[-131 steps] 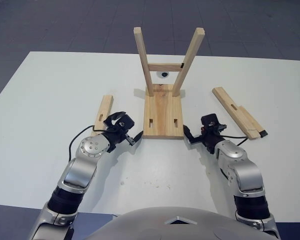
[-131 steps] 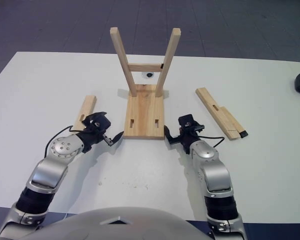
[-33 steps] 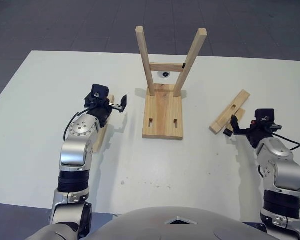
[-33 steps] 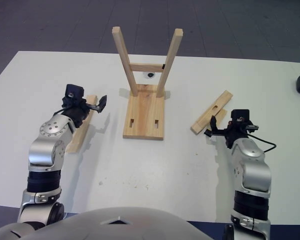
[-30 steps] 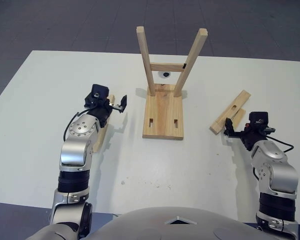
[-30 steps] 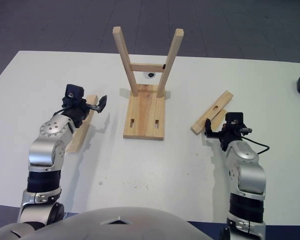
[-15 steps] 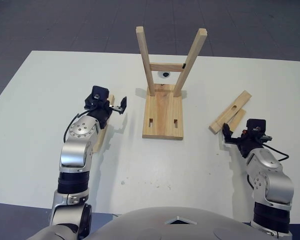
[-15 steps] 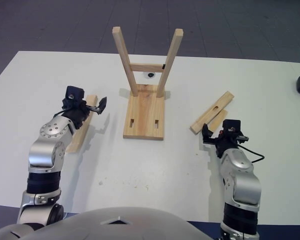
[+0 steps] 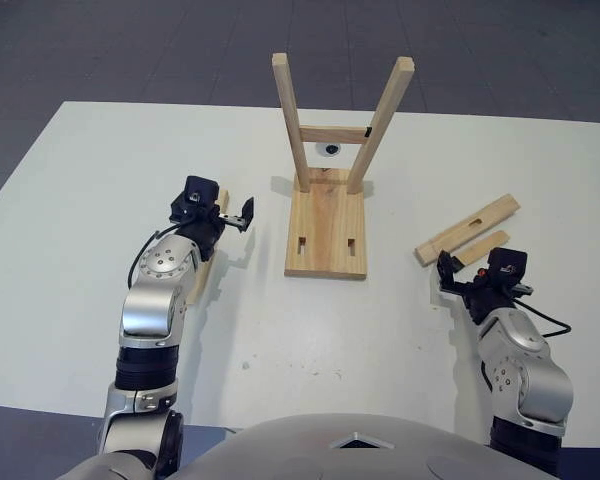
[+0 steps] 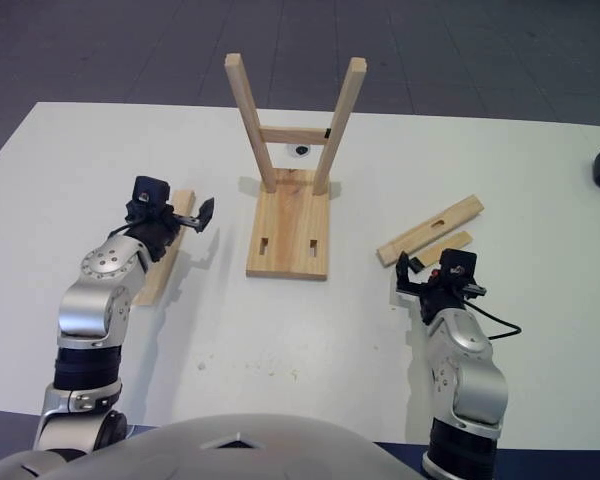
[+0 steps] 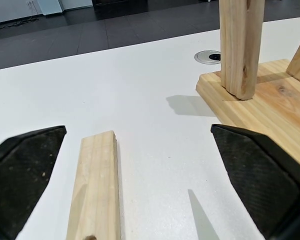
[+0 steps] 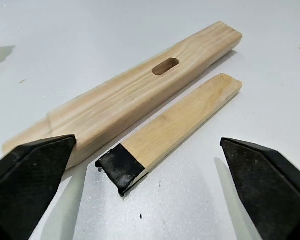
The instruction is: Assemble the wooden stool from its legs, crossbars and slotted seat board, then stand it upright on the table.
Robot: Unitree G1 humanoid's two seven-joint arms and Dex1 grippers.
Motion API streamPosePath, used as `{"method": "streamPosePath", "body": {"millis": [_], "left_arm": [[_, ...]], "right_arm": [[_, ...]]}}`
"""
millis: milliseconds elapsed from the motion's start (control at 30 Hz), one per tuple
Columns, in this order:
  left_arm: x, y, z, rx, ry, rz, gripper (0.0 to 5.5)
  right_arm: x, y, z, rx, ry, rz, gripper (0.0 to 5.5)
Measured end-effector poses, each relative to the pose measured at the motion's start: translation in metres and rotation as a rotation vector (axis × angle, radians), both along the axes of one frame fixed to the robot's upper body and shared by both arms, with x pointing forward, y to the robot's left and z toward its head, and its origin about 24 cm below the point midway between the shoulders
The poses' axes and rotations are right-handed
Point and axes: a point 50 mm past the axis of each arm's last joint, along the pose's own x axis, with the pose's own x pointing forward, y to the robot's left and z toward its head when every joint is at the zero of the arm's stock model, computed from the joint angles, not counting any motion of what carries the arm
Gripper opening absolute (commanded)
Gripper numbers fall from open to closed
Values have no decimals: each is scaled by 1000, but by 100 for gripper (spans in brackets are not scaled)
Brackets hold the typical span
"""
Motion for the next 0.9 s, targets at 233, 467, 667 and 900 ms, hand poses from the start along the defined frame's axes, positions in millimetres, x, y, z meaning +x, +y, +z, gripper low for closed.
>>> {"method": "streamPosePath", "body": {"millis": [233,467,667,900], "left_arm": [[0,-1,0,1,1,-4,540],[0,-2,-1,2,2,-8,540],[0,-2,-1,2,3,-4,540],[1,-2,-3,3,9,-3,540]], "right_arm": [[-2,1,0,10,-20,-16,539],[0,-8,6,40,-147,-131,539],[12,-8,1,58,-106,-167,539],[26,-23,-1,67,-43,-367,539]]}}
